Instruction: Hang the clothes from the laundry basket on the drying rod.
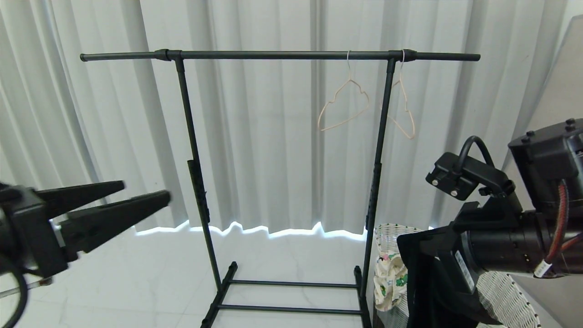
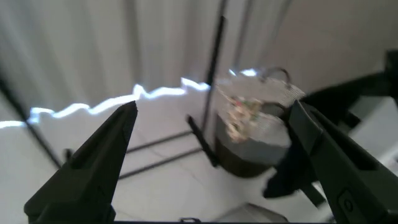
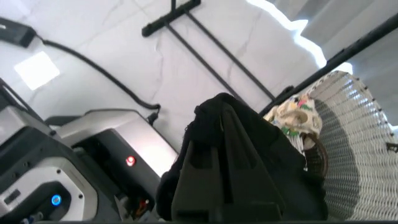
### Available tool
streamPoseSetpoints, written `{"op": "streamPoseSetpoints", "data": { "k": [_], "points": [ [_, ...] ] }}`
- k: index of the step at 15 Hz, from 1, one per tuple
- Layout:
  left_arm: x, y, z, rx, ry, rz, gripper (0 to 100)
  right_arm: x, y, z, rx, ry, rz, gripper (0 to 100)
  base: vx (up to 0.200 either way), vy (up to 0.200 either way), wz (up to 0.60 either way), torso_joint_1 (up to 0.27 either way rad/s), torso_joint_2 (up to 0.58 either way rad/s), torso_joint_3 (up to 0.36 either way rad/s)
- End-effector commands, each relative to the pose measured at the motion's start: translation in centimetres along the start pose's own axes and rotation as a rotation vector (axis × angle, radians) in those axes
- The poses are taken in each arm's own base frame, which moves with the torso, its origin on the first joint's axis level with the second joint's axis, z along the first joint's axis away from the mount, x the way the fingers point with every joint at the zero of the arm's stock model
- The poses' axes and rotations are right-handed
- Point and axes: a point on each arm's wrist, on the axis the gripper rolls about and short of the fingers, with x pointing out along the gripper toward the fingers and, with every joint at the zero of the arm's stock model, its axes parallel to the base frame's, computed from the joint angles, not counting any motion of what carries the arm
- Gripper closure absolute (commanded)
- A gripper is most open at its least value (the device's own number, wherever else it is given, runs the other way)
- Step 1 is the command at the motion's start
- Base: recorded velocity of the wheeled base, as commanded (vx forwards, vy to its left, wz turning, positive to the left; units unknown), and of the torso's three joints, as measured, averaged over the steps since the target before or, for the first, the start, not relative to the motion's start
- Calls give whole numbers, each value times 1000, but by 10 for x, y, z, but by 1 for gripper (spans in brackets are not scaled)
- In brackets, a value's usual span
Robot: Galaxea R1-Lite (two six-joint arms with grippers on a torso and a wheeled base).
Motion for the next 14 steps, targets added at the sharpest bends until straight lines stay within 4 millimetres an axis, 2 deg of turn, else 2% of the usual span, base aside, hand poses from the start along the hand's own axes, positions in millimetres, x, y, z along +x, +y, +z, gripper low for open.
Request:
{"op": "streamPoseSetpoints", "data": {
  "k": [1,5,8,10,14],
  "points": [
    [86,-26,-9,8,221,-153,0,0,0,7,-2,-18,1,100,0,0,0,0,0,0],
    [122,-73,-40,71,368,-310,0,-3,5,24,-16,-74,15,100,0,0,0,0,0,0],
    [156,-101,-60,103,353,-395,0,-7,10,32,-28,-105,32,100,0,0,0,0,0,0],
    [179,-112,-70,109,317,-420,0,-10,11,35,-32,-118,37,100,0,0,0,0,0,0],
    [199,-115,-84,117,356,-380,0,-13,14,37,-38,-132,46,100,0,0,0,0,0,0]
  ]
}}
